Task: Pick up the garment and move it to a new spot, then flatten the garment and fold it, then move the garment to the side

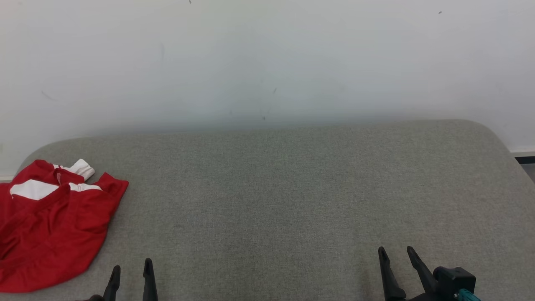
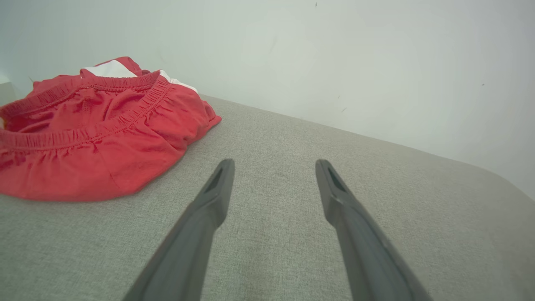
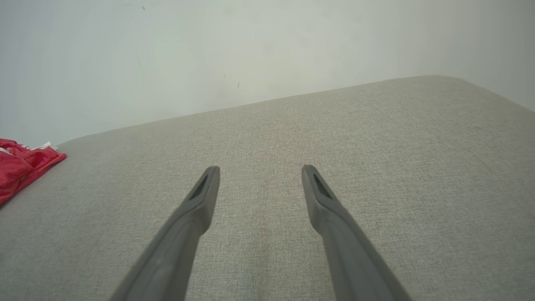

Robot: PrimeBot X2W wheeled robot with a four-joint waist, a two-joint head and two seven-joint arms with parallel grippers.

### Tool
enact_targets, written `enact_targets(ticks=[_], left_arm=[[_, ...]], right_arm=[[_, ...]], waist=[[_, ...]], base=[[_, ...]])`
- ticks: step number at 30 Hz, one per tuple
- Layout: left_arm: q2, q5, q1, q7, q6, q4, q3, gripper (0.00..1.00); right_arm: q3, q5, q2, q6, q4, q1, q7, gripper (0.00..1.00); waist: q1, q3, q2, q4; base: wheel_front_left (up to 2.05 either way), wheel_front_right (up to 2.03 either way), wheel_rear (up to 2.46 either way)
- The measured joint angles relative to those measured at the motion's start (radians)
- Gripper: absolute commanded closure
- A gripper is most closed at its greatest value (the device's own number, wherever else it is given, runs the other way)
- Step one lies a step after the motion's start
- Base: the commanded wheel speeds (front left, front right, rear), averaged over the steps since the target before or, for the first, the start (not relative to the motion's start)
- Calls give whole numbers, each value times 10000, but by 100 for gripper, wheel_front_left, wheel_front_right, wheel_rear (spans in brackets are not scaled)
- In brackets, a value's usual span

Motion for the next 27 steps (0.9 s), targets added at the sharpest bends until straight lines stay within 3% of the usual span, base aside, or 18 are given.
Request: enact_targets(ticks=[17,27], left_arm=[[8,610,1,-309,313,54,-240,0],[8,596,3,-336,405,61,-322,0]], right_arm=[[36,-1170,-12,0,159,-84,-362,0],[123,-1206,-12,0,198,-87,-407,0]], waist=[[0,-45,0,2],[0,-44,1,-4]], base=[[0,0,0],[0,0,0]])
